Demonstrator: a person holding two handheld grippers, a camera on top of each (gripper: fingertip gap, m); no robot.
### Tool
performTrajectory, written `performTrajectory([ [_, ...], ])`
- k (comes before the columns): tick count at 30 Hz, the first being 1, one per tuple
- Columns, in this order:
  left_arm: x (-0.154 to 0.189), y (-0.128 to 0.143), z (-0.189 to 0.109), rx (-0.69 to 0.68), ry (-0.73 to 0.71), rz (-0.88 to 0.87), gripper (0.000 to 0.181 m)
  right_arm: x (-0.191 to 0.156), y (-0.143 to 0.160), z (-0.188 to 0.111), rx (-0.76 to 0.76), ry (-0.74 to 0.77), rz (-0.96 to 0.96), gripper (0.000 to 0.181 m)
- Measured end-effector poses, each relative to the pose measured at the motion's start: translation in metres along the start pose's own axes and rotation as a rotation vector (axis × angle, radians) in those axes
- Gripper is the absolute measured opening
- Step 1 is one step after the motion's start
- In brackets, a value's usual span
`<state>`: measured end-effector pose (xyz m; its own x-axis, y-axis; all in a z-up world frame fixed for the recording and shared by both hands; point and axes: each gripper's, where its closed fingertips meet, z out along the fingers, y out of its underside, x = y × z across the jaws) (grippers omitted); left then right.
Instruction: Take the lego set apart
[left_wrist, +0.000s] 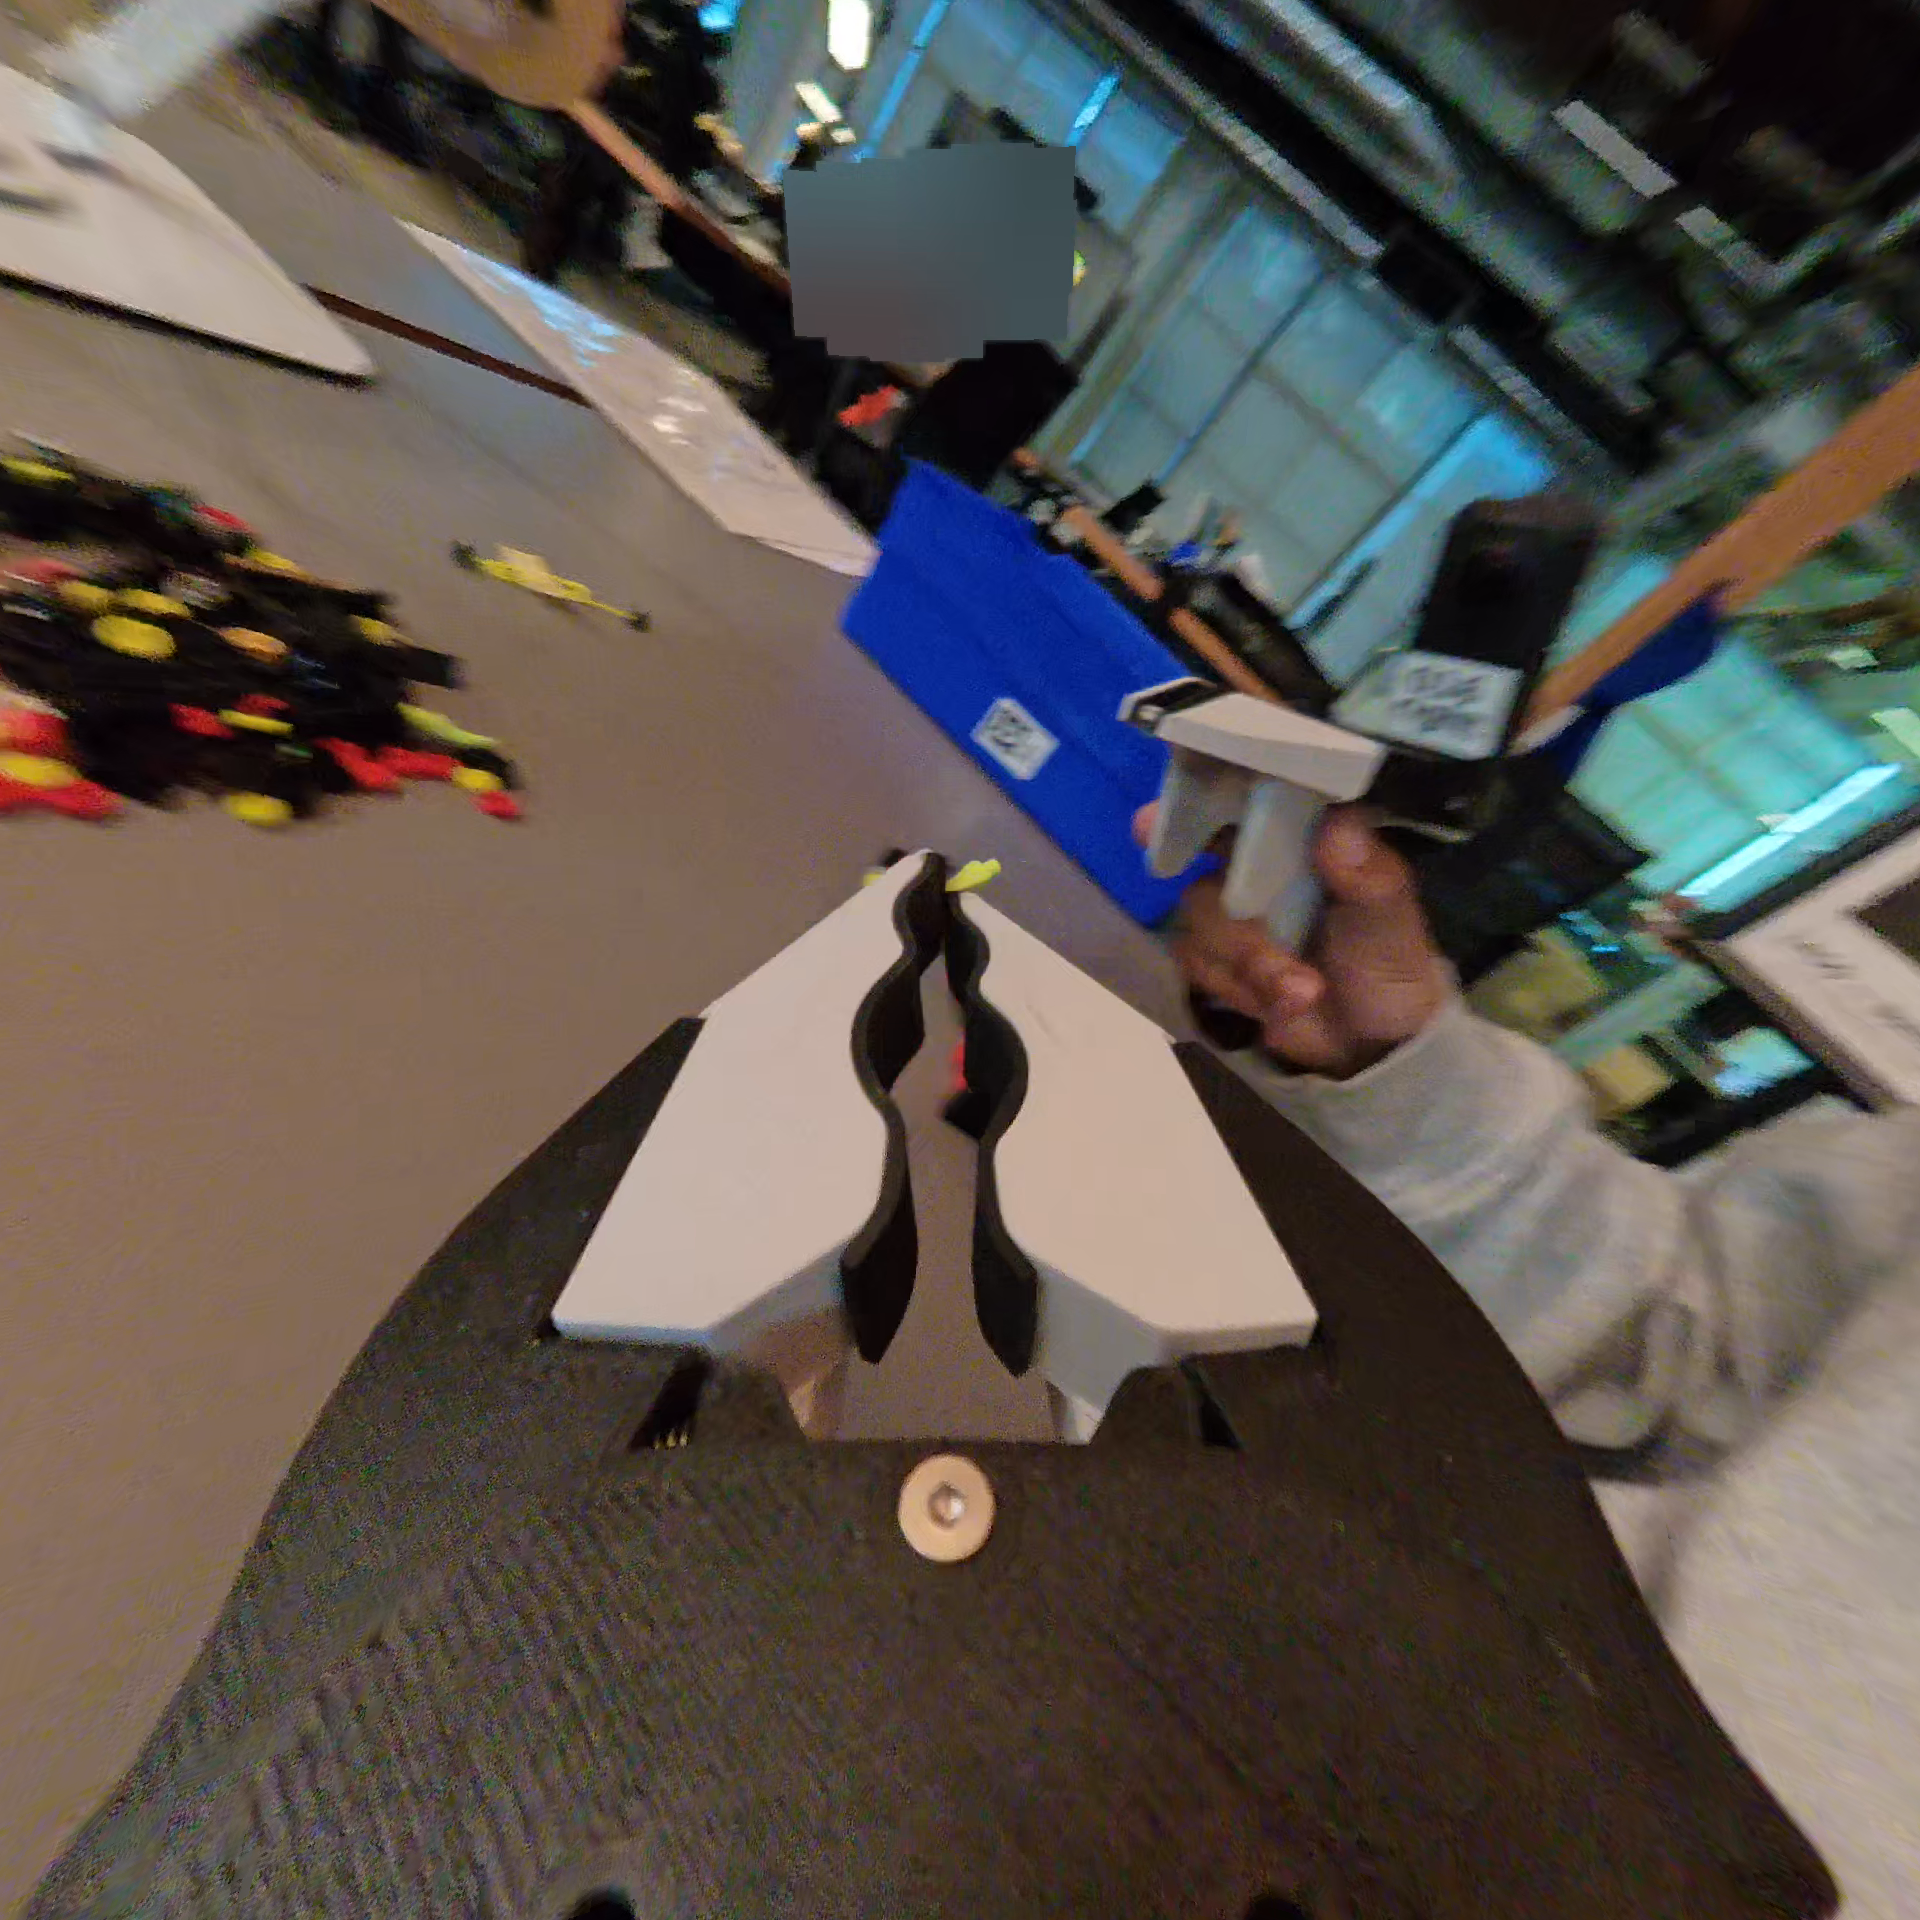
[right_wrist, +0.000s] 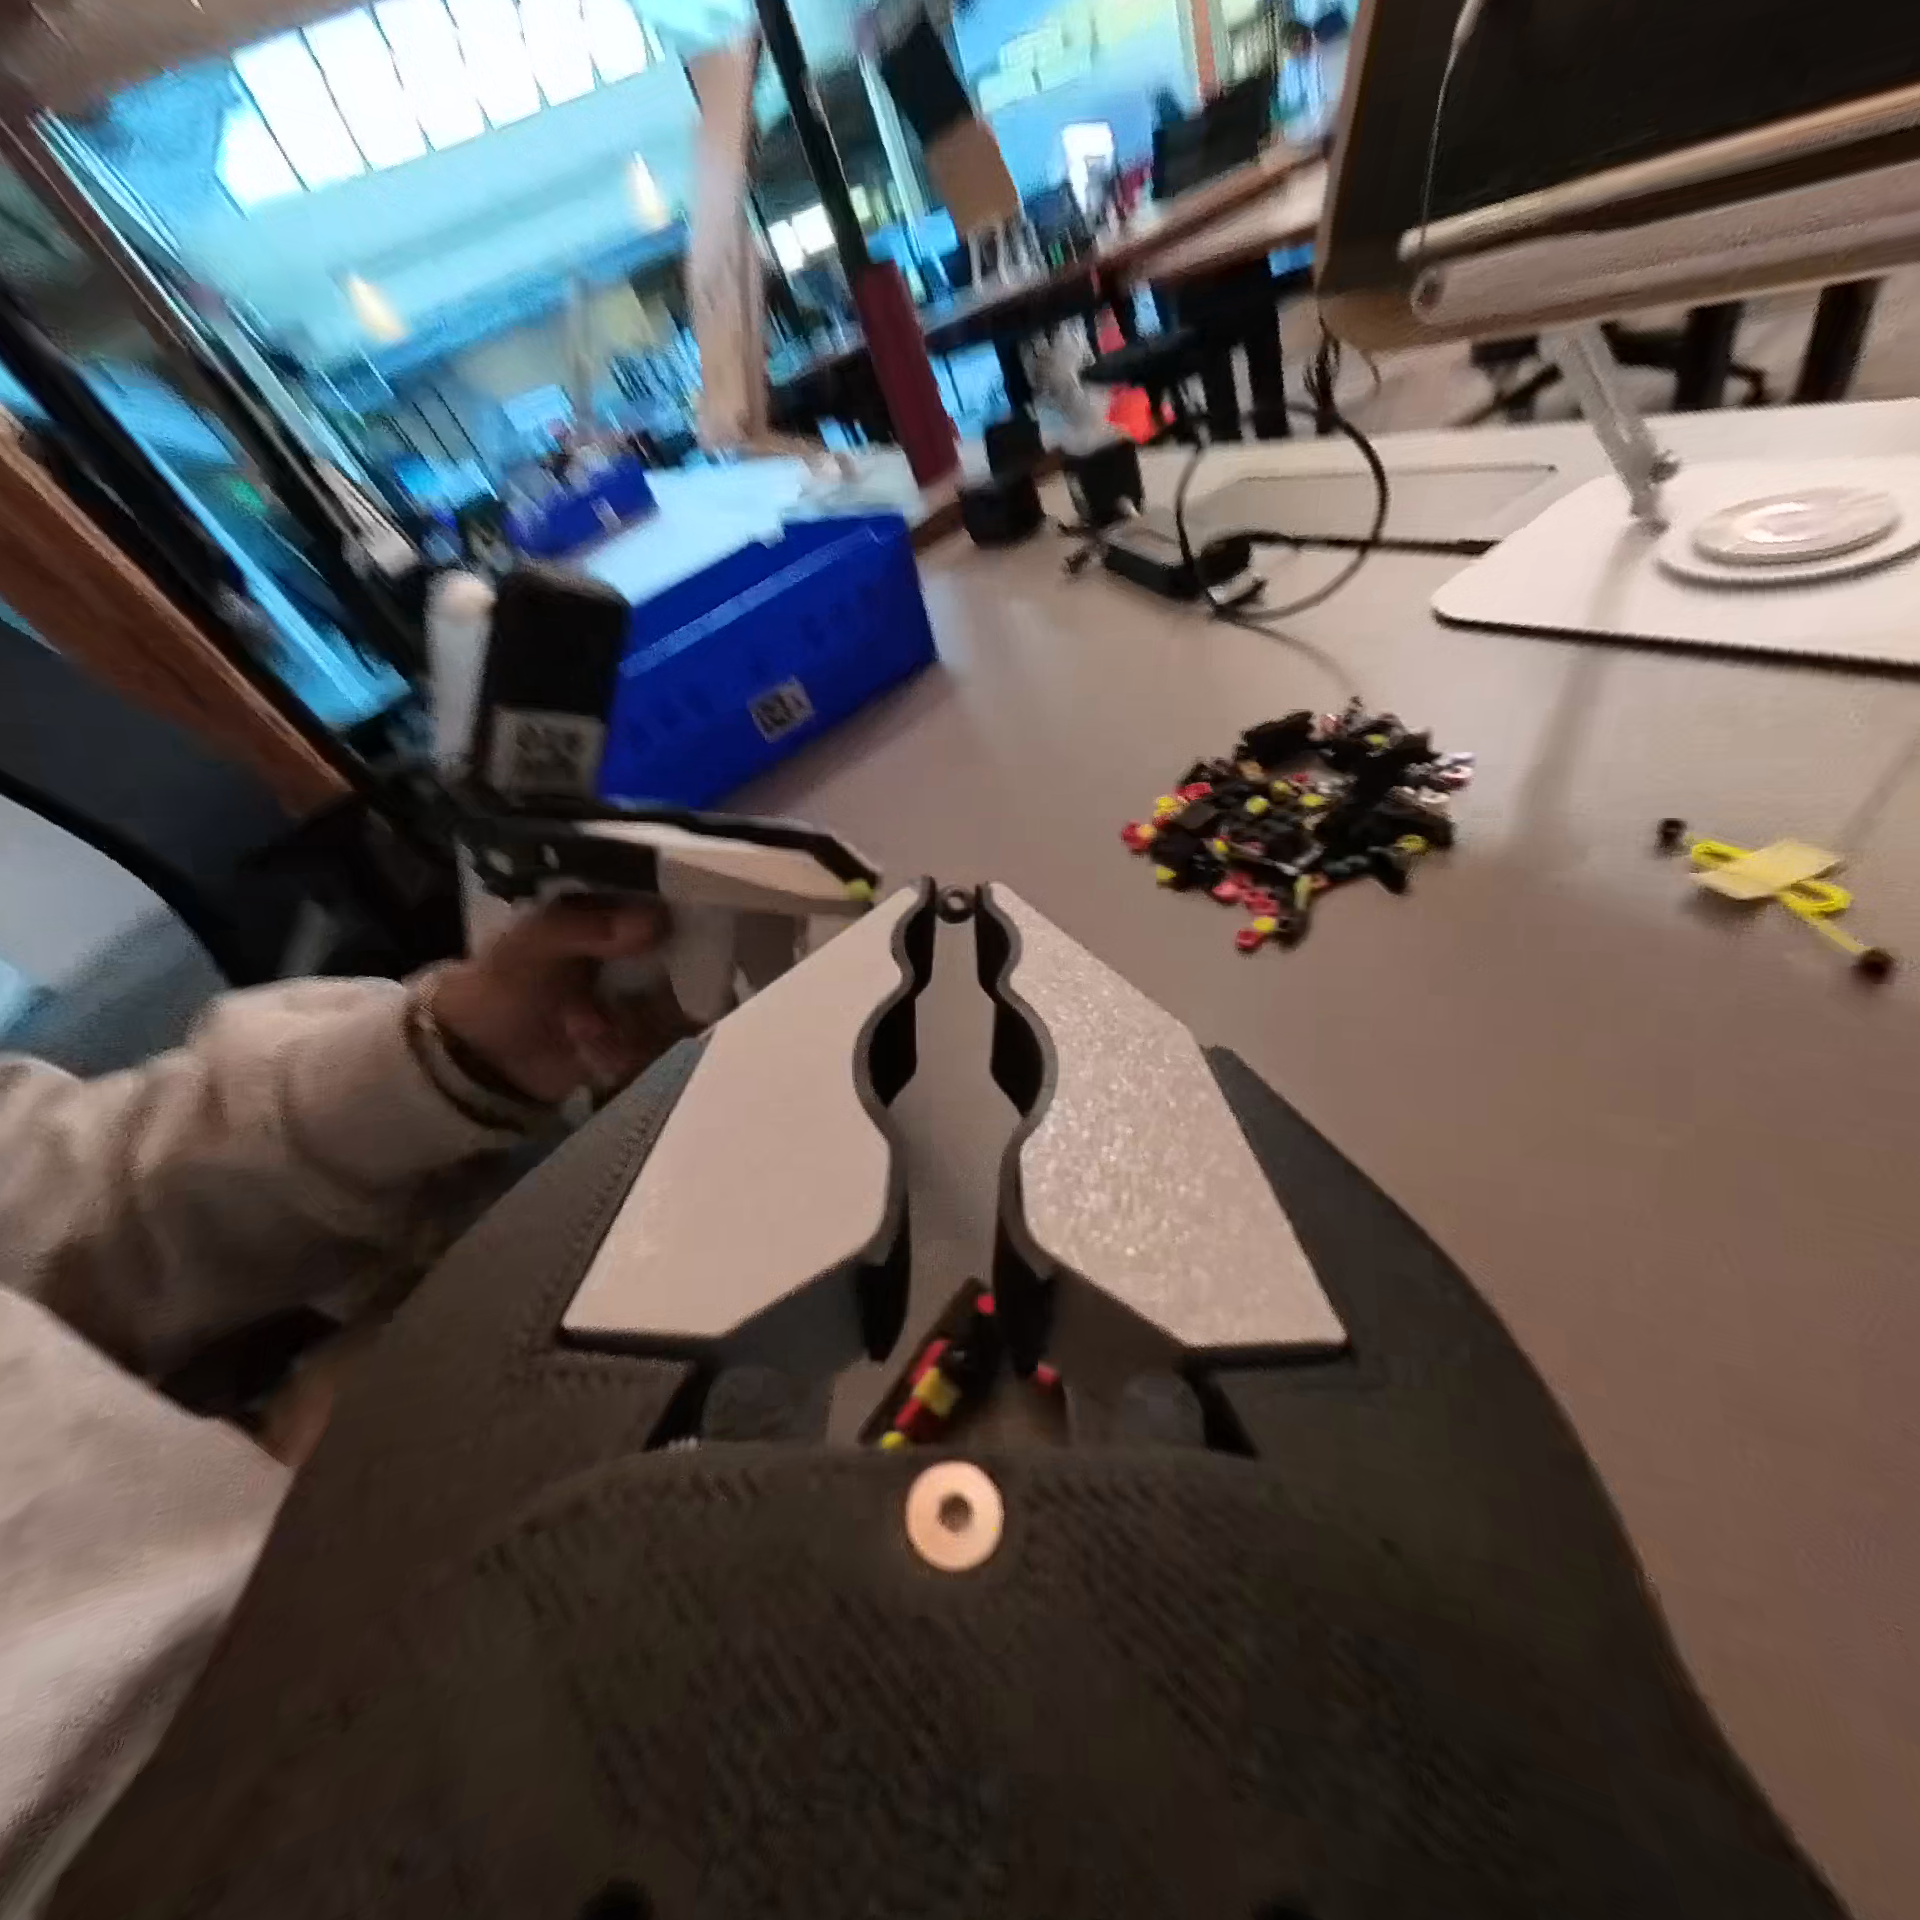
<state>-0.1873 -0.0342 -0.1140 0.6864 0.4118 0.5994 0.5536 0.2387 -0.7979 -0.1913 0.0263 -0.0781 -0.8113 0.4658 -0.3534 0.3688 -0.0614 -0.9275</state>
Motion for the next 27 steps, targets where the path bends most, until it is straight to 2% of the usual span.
performTrajectory([
  [3, -0.046, -0.013, 0.004, -0.092, -0.179, 0.072, 0.0, 0.025, 0.006, 0.028, -0.216, 0.093, -0.136, 0.005],
  [6, -0.09, -0.012, 0.012, -0.258, -0.322, 0.163, 0.0, 0.059, 0.015, 0.062, -0.402, 0.164, -0.314, 0.005],
  [8, -0.114, -0.014, 0.016, -0.32, -0.422, 0.248, 0.0, 0.082, 0.023, 0.084, -0.508, 0.194, -0.429, 0.005],
  [12, -0.134, -0.014, 0.026, -0.377, -0.491, 0.325, 0.0, 0.111, 0.045, 0.119, -0.672, 0.178, -0.533, 0.005],
  [15, -0.136, -0.014, 0.033, -0.365, -0.475, 0.296, 0.001, 0.124, 0.05, 0.134, -0.719, 0.167, -0.576, 0.005],
  [18, -0.139, -0.026, 0.037, -0.341, -0.475, 0.293, 0.0, 0.125, 0.043, 0.147, -0.699, 0.145, -0.584, 0.005],
  [22, -0.149, -0.039, 0.045, -0.337, -0.482, 0.277, 0.001, 0.124, 0.035, 0.159, -0.673, 0.104, -0.523, 0.004],
  [27, -0.156, -0.036, 0.051, -0.364, -0.483, 0.252, 0.001, 0.126, 0.034, 0.162, -0.669, 0.091, -0.42, 0.006],
])
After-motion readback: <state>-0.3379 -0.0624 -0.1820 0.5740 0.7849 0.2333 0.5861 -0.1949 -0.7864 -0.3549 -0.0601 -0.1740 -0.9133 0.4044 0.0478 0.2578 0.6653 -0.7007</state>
